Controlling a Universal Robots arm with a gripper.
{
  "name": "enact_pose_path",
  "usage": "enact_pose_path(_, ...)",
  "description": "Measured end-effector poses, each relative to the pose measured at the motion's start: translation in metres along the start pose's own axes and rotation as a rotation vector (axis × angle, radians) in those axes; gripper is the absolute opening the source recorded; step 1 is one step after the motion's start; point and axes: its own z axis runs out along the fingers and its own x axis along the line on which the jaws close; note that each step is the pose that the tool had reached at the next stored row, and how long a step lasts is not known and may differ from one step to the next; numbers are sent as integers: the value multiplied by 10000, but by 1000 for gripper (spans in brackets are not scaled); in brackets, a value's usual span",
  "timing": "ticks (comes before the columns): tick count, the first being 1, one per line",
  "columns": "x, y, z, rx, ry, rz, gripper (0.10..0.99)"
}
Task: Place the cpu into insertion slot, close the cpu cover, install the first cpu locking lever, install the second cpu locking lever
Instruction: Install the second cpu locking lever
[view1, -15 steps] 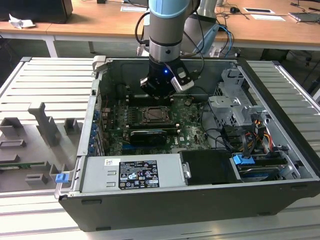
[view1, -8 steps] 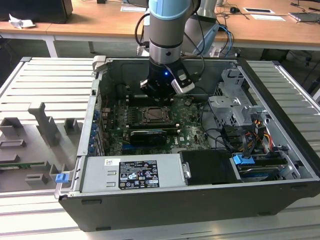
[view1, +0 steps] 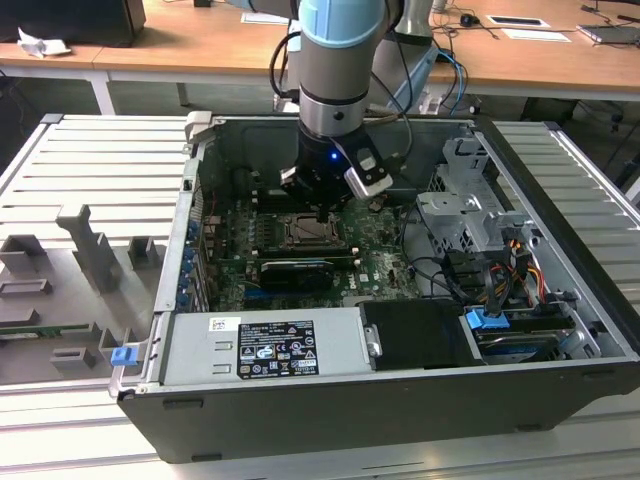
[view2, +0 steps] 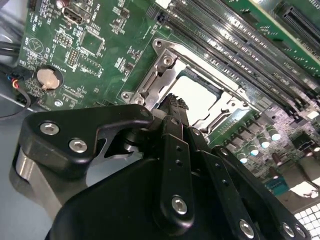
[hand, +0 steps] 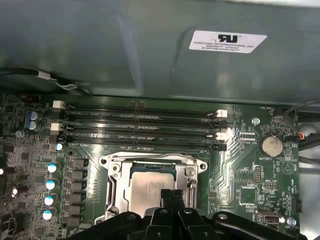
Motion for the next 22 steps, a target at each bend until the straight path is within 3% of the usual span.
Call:
enact_pose_path(6, -2, -16, -63, -4, -2, -1, 106)
enact_pose_path(12, 7, -176, -82, -21, -2, 1, 106)
enact_pose_path(17, 4, -178, -172, -21, -2, 0, 106)
enact_pose_path(22, 9, -244, -178, -59, -4, 2, 106)
